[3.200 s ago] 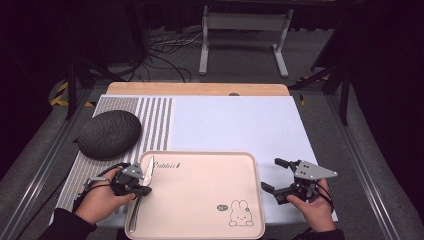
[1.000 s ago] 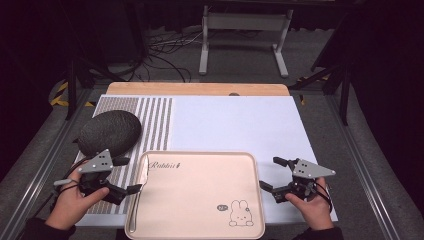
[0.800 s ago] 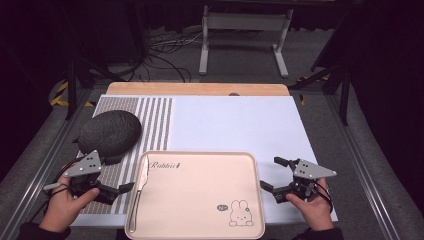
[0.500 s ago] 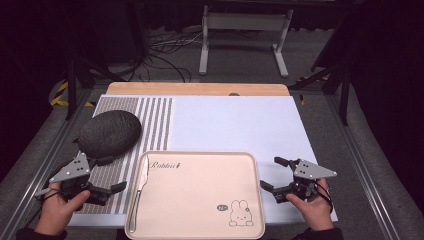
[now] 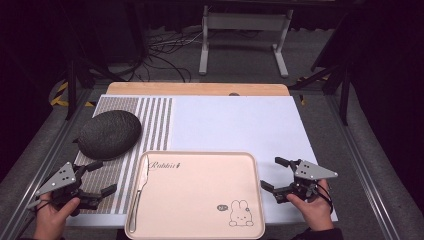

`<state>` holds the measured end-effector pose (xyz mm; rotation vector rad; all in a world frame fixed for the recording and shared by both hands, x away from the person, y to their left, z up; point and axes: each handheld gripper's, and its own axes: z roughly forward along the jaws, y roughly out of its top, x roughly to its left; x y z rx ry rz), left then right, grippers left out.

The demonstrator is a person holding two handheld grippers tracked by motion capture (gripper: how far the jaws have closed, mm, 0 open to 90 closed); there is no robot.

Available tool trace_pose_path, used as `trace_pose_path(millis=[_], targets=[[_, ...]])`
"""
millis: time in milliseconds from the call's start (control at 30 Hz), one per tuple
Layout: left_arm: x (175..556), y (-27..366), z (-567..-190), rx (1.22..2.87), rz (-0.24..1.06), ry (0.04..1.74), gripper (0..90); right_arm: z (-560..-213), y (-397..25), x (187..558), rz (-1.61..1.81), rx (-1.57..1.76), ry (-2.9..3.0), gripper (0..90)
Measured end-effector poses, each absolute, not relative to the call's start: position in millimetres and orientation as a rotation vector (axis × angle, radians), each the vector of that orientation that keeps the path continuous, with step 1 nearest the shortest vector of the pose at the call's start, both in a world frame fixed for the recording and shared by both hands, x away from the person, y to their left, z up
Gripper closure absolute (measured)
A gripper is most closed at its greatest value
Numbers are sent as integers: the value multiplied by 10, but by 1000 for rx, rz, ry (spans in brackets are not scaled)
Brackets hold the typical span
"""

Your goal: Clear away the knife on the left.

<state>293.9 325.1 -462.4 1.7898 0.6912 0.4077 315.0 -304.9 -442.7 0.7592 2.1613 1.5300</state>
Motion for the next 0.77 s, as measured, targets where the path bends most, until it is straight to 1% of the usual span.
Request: trace_pose_path(millis=[200, 333, 600, 767], targets=[[2913, 3319, -4747, 1784, 411, 713, 51, -4446, -3067, 3150, 1538, 769, 2150, 35], [2922, 3311, -4759, 1800, 422, 707, 49, -4461, -3075, 3145, 1543, 773, 2149, 35], [2941, 3301, -4774, 1796, 402, 713, 48, -4471, -3089, 3146, 1544, 780, 2144, 35], [2946, 3297, -4780, 1761, 379, 716, 46, -4468, -3098, 3140, 1546, 781, 2137, 35]])
